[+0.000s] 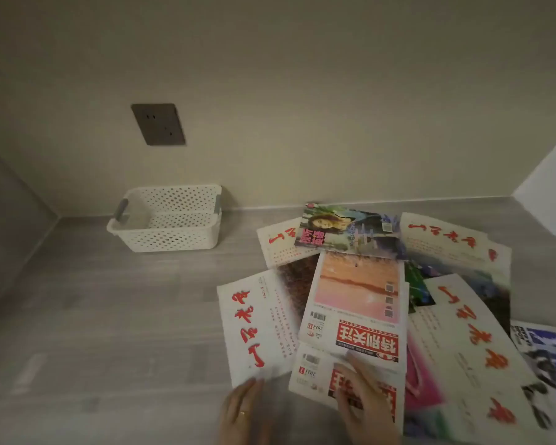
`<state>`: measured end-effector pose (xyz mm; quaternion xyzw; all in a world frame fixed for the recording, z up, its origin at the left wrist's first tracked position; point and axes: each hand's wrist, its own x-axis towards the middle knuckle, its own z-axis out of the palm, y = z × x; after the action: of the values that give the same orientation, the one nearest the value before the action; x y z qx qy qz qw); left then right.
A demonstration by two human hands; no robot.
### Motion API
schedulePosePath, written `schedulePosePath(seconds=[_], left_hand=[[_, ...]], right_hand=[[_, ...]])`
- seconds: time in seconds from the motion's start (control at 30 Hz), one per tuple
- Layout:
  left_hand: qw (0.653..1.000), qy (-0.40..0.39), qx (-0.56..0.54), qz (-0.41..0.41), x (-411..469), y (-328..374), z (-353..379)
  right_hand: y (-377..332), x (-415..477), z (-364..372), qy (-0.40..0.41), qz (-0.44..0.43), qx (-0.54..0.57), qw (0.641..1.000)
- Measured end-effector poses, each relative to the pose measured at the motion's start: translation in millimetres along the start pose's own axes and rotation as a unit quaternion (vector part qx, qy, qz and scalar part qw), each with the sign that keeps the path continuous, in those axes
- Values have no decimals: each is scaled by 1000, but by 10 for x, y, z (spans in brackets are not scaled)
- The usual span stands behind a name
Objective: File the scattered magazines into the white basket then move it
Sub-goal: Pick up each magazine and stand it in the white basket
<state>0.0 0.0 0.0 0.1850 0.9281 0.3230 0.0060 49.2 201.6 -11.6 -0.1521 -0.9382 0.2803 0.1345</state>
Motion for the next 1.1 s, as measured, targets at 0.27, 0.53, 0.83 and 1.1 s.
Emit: schedulePosePath(seconds=[0.27, 0.53, 0.83, 1.1], left_hand=[[949, -142, -262, -108, 747, 490, 247], [936, -152, -277, -154, 948, 723, 514], [965, -111, -233, -42, 1079, 948, 304], [973, -74, -123, 178, 1524, 1373, -353]], right_hand=[[256, 442, -372, 86, 282, 10, 955], [515, 563, -538, 13, 373, 143, 917], [436, 613, -1171, 96, 354, 135, 920], [-350, 1071, -2253, 104, -37, -11, 994]])
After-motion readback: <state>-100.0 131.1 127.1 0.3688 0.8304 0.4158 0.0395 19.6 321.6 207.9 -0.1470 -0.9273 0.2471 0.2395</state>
